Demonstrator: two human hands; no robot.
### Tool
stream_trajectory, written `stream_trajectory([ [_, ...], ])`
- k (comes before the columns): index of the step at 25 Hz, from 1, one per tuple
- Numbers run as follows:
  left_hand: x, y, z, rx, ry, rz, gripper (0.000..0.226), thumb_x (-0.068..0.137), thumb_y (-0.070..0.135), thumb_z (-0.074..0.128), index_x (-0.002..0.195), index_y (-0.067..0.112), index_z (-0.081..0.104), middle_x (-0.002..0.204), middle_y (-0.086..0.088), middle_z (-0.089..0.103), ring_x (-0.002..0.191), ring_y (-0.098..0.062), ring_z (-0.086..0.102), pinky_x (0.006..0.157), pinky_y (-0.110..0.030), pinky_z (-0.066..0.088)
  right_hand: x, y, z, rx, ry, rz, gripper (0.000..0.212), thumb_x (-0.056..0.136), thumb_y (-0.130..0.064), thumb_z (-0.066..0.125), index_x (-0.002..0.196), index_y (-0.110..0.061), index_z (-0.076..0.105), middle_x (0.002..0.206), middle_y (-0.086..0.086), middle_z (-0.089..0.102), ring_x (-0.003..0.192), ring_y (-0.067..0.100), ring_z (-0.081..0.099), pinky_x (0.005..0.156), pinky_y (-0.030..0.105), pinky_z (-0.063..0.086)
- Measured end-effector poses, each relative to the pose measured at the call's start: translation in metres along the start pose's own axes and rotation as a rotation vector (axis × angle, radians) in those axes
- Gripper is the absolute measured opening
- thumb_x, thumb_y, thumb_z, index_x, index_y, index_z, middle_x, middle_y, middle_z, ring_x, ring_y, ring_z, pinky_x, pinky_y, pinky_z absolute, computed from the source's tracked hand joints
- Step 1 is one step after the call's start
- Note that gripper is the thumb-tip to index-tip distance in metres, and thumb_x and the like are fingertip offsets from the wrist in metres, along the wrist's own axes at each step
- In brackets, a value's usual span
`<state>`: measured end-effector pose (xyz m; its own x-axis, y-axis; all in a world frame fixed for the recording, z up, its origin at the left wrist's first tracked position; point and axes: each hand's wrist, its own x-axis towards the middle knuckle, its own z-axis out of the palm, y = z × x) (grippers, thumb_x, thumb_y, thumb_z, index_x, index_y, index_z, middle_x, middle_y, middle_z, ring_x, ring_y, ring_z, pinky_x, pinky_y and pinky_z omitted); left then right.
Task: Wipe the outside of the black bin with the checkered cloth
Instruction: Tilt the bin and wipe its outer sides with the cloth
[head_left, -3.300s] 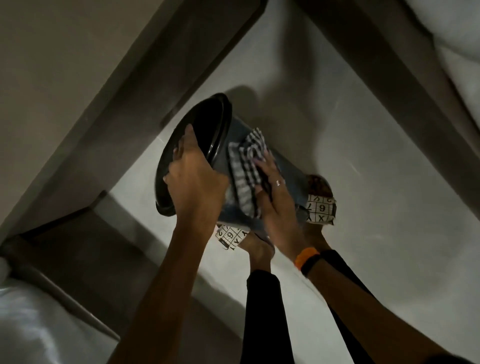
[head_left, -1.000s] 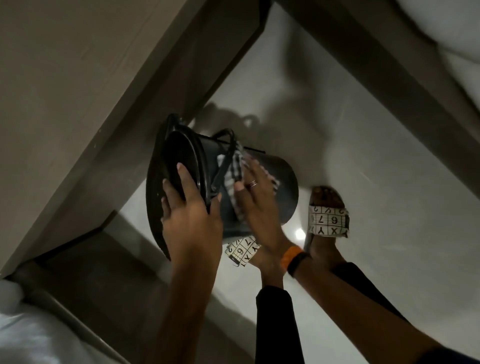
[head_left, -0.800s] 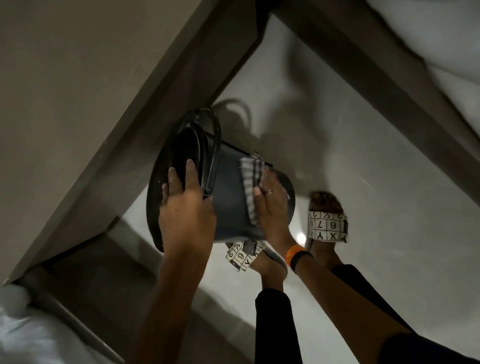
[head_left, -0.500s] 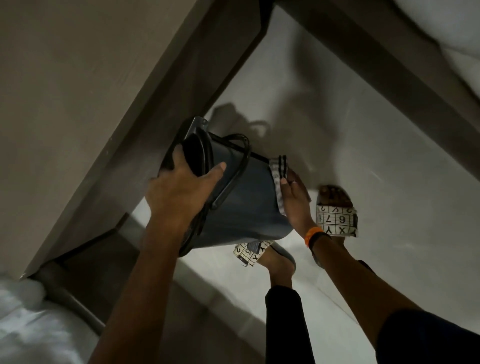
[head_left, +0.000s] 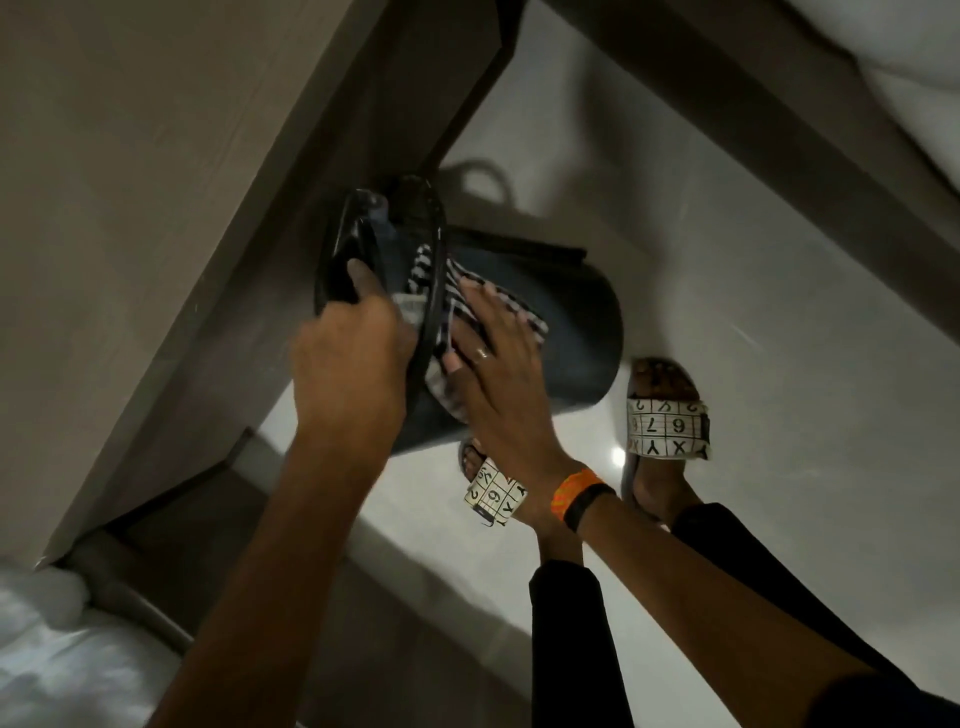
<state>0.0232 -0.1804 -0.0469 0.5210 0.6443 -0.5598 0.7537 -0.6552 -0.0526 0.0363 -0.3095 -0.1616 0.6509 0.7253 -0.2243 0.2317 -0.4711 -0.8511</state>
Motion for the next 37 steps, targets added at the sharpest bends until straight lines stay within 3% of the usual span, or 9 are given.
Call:
stream_trajectory([
  [3, -0.035, 0.009, 0.022, -0.254, 0.095, -0.175, 0.069, 0.095, 0.017, 0.062, 0.154, 0.016, 0.025, 0.117, -0.023, 0.069, 0.093, -0.041, 0.071, 0.086, -0.050, 0.058, 0.008, 0.037, -0.023, -0.044, 0.150, 0.241, 0.048, 0.111, -0.025, 0.042, 0.158, -0.024, 0.035, 0.171, 0.009, 0.028, 0.161, 0.028, 0.018, 0.131, 0.053, 0.013],
  [7, -0.063, 0.020, 0.059, -0.408, 0.153, -0.255, 0.064, 0.091, 0.008, 0.059, 0.147, 0.020, 0.030, 0.154, -0.019, 0.045, 0.126, -0.042, 0.059, 0.100, -0.055, 0.054, 0.037, 0.080, -0.051, -0.124, 0.098, 0.623, 0.054, 0.113, -0.029, 0.041, 0.164, -0.019, 0.024, 0.174, 0.008, 0.019, 0.163, 0.027, 0.012, 0.133, 0.049, 0.011],
  [10, -0.075, 0.027, 0.072, -0.524, 0.229, -0.247, 0.058, 0.083, 0.003, 0.063, 0.133, 0.017, 0.039, 0.157, -0.015, 0.039, 0.131, -0.040, 0.055, 0.093, -0.054, 0.057, 0.034, 0.048, -0.052, 0.048, 0.049, 0.364, 0.047, 0.111, -0.033, 0.038, 0.156, -0.020, 0.042, 0.163, 0.012, 0.042, 0.154, 0.030, 0.037, 0.127, 0.053, 0.029],
  [14, -0.082, 0.022, 0.079, -0.764, 0.275, -0.249, 0.065, 0.077, -0.007, 0.073, 0.125, 0.021, 0.040, 0.155, -0.009, 0.033, 0.126, -0.026, 0.055, 0.095, -0.029, 0.056, 0.010, 0.020, -0.035, -0.048, -0.219, -0.164, 0.051, 0.108, -0.035, 0.029, 0.158, -0.028, 0.036, 0.169, 0.003, 0.033, 0.160, 0.012, 0.015, 0.133, 0.037, -0.001],
  [16, -0.087, 0.017, 0.083, -0.824, 0.245, -0.208, 0.067, 0.075, -0.012, 0.075, 0.126, 0.018, 0.043, 0.154, -0.008, 0.026, 0.134, -0.020, 0.046, 0.101, -0.011, 0.048, 0.018, 0.040, -0.047, -0.038, -0.144, -0.004, 0.050, 0.108, -0.032, 0.032, 0.157, -0.027, 0.037, 0.170, 0.005, 0.031, 0.160, 0.016, 0.017, 0.134, 0.049, 0.005],
  [20, -0.081, 0.005, 0.086, -0.884, 0.216, -0.135, 0.066, 0.072, -0.011, 0.078, 0.112, 0.029, 0.044, 0.154, -0.003, 0.022, 0.141, -0.026, 0.040, 0.105, -0.024, 0.052, 0.028, 0.047, -0.056, -0.008, -0.005, 0.264, 0.051, 0.106, -0.031, 0.030, 0.157, -0.029, 0.034, 0.171, 0.005, 0.030, 0.162, 0.025, 0.018, 0.130, 0.060, 0.017],
  [25, -0.070, -0.006, 0.080, -0.862, 0.154, -0.147, 0.074, 0.072, 0.001, 0.083, 0.108, 0.043, 0.034, 0.157, -0.009, 0.034, 0.139, -0.031, 0.035, 0.107, -0.047, 0.050, 0.002, 0.019, -0.028, -0.089, -0.215, -0.160, 0.050, 0.108, -0.038, 0.028, 0.157, -0.032, 0.037, 0.170, 0.001, 0.031, 0.161, 0.008, 0.007, 0.133, 0.049, 0.004],
  [33, -0.064, 0.008, 0.078, -0.864, 0.207, -0.124, 0.058, 0.067, -0.010, 0.075, 0.108, 0.019, 0.045, 0.164, -0.002, 0.024, 0.143, -0.027, 0.030, 0.106, -0.033, 0.045, 0.009, 0.054, -0.057, 0.107, 0.102, 0.281, 0.044, 0.109, -0.019, 0.040, 0.153, -0.017, 0.045, 0.166, 0.003, 0.037, 0.160, 0.023, 0.022, 0.130, 0.060, 0.016],
  [37, -0.046, 0.012, 0.059, -0.833, 0.180, -0.163, 0.067, 0.066, 0.015, 0.083, 0.119, 0.026, 0.043, 0.148, -0.007, 0.034, 0.129, -0.028, 0.034, 0.101, -0.044, 0.046, 0.007, 0.058, -0.059, 0.147, 0.117, 0.296, 0.043, 0.111, -0.018, 0.041, 0.154, -0.017, 0.043, 0.167, 0.008, 0.034, 0.156, 0.014, 0.022, 0.129, 0.059, 0.022],
])
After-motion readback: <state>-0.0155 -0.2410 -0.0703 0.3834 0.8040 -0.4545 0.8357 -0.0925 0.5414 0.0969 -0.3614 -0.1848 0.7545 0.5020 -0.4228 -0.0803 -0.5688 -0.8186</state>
